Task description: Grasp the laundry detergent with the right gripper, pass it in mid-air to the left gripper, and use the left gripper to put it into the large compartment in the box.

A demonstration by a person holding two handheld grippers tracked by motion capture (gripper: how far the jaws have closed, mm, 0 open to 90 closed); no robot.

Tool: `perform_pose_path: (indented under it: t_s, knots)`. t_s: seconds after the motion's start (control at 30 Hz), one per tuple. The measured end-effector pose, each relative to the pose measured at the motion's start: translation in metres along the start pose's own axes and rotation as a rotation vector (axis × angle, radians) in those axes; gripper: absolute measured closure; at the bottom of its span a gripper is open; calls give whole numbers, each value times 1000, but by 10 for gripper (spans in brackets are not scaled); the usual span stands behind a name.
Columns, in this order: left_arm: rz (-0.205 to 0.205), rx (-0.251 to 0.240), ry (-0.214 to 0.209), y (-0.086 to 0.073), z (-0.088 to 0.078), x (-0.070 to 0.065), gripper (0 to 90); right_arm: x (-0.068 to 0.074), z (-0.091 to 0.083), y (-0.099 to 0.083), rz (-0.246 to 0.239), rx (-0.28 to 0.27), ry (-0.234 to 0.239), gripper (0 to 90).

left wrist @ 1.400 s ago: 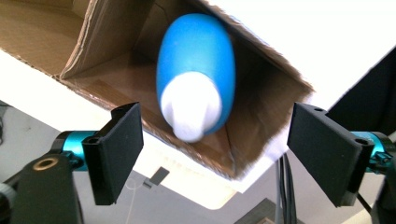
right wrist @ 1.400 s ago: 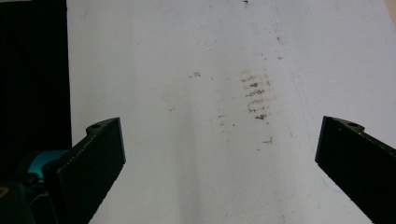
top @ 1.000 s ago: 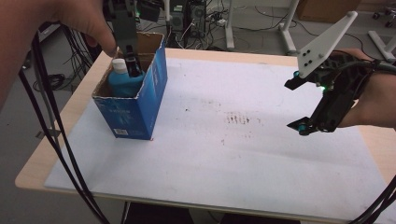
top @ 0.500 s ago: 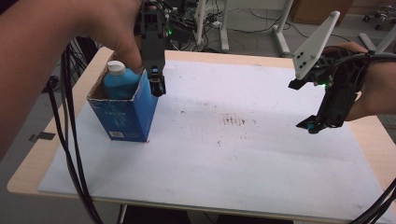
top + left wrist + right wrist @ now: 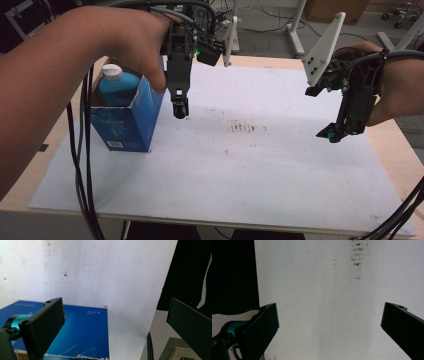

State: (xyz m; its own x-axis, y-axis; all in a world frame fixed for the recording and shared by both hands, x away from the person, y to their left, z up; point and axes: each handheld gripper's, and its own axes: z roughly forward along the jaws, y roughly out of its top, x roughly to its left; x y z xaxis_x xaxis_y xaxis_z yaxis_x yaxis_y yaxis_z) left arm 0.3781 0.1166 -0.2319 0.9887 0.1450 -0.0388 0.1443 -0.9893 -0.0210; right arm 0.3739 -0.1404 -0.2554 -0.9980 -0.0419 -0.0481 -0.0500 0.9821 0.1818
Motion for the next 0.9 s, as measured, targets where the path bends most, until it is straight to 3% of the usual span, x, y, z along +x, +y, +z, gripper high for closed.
perform_pose_path:
  t_s: [0.23,0.9]
  knots:
    - [6,-1,6,3,2,1,17,-4,0,-5,16,14,4,6]
    - [-2,-3,0,-3,1,-1,17,-7,3,-3,2,11,1,6]
